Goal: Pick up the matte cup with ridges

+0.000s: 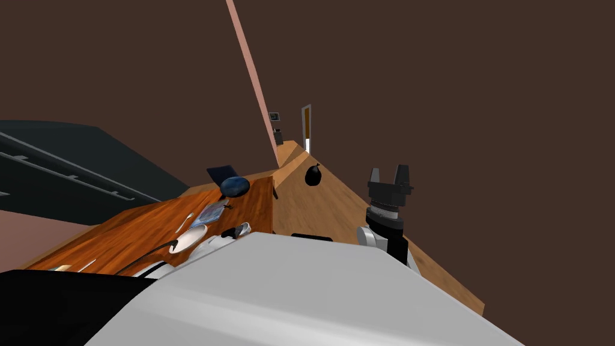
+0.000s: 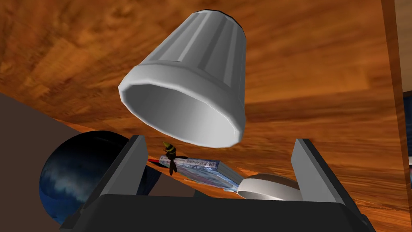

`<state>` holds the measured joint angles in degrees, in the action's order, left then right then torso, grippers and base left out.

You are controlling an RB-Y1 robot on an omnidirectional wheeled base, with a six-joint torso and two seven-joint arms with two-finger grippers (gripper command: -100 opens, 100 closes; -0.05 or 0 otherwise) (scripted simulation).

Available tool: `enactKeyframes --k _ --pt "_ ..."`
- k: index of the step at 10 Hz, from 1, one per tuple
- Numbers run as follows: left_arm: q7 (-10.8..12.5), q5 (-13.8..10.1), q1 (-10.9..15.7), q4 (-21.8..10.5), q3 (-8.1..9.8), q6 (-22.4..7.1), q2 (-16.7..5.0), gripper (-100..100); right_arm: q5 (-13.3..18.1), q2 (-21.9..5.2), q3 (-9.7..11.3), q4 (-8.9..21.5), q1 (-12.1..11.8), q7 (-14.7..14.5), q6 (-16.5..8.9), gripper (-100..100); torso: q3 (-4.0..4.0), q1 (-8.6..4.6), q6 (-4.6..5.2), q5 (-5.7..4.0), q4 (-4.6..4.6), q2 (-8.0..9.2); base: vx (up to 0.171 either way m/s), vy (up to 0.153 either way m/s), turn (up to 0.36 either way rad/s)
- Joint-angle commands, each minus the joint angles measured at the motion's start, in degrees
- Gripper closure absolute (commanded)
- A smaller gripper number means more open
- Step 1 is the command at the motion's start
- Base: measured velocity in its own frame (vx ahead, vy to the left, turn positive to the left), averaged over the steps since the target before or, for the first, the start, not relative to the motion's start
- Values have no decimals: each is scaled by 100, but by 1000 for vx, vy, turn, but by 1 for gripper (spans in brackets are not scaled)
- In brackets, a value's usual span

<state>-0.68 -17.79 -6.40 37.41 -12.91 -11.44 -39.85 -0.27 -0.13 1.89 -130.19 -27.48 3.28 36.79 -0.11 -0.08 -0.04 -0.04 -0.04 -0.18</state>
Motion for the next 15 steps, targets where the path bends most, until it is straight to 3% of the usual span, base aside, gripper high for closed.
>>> enactKeyframes --k 1,2,3,4,5,11,13,14,15 --pt "56 32 -20 -82 49 -190 29 -100 0 0 0 0 0 0 0 0 0 0 0 0 0 0 55 -12 -47" --pt "80 7 -25 -159 28 -260 46 -100 0 0 0 0 0 0 0 0 1 1 1 1 0 2 40 -7 -46" --pt "94 154 -65 -41 136 -243 88 -100 0 0 0 0 0 0 0 0 3 3 1 1 1 6 16 -1 -8" --pt "103 158 -63 -49 137 -267 92 0 0 0 0 0 0 0 0 0 8 5 0 1 3 14 0 0 0" --pt "92 269 -13 -211 210 -161 186 -100 0 0 0 0 1 0 0 0 11 6 0 1 4 19 14 24 5" --pt "50 716 188 -864 504 254 563 -100 0 0 -1 0 0 0 0 0 9 19 0 4 3 16 27 41 2" --pt "54 700 171 -812 496 214 544 -100 0 0 0 0 0 0 0 0 9 19 0 5 4 16 13 22 -1" --pt "53 704 176 -826 498 229 549 100 0 0 0 0 0 0 0 0 11 12 0 3 4 19 0 0 0" --pt "53 704 176 -824 498 227 548 100 0 0 0 0 1 0 0 0 12 8 0 2 5 22 -2 1 11"
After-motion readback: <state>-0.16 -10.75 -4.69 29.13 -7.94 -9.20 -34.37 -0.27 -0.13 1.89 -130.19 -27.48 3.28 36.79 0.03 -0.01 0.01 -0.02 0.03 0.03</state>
